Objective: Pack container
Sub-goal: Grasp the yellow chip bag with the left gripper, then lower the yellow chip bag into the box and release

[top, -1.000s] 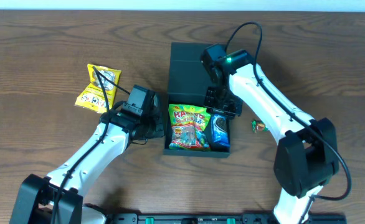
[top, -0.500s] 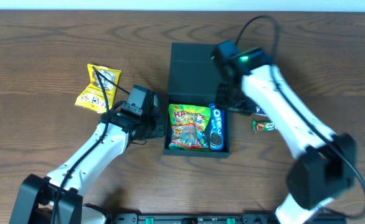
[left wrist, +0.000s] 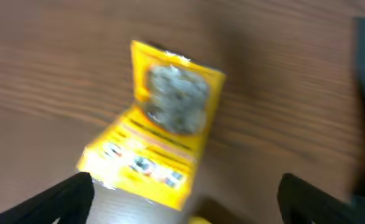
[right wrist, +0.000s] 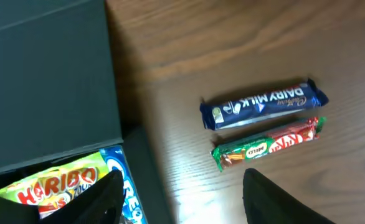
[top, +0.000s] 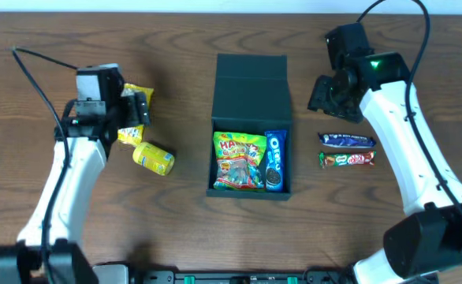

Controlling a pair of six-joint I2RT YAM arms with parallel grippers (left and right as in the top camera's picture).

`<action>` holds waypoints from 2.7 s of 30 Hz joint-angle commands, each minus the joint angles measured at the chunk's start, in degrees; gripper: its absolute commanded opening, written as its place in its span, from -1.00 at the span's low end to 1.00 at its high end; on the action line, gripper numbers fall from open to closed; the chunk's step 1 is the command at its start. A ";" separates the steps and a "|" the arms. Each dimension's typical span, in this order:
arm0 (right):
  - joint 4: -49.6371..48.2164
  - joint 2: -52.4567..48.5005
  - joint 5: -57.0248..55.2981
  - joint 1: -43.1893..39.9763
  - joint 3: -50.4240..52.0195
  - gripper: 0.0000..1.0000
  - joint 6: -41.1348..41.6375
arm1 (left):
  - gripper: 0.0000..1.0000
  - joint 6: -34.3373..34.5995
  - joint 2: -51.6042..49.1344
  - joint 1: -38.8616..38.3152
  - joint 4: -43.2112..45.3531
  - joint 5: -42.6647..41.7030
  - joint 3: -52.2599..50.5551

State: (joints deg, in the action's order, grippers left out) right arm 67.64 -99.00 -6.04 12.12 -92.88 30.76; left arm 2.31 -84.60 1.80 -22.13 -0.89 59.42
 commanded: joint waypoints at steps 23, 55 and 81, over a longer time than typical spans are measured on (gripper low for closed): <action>-1.81 -0.50 -1.40 -5.31 -0.37 0.27 -5.14 | -0.88 -8.46 -13.60 2.08 -7.74 2.16 14.05; 6.54 -0.48 0.26 -8.39 -0.37 0.30 -7.28 | 1.00 3.08 -27.78 0.17 -11.37 1.14 14.53; 8.17 -0.48 0.28 -11.34 -0.39 0.33 -7.26 | -0.88 4.61 -5.03 -11.47 -25.38 1.09 23.45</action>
State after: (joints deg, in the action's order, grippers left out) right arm 75.22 -99.00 -5.63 2.72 -92.88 24.27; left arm 6.04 -92.62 -5.13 -46.52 0.38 81.58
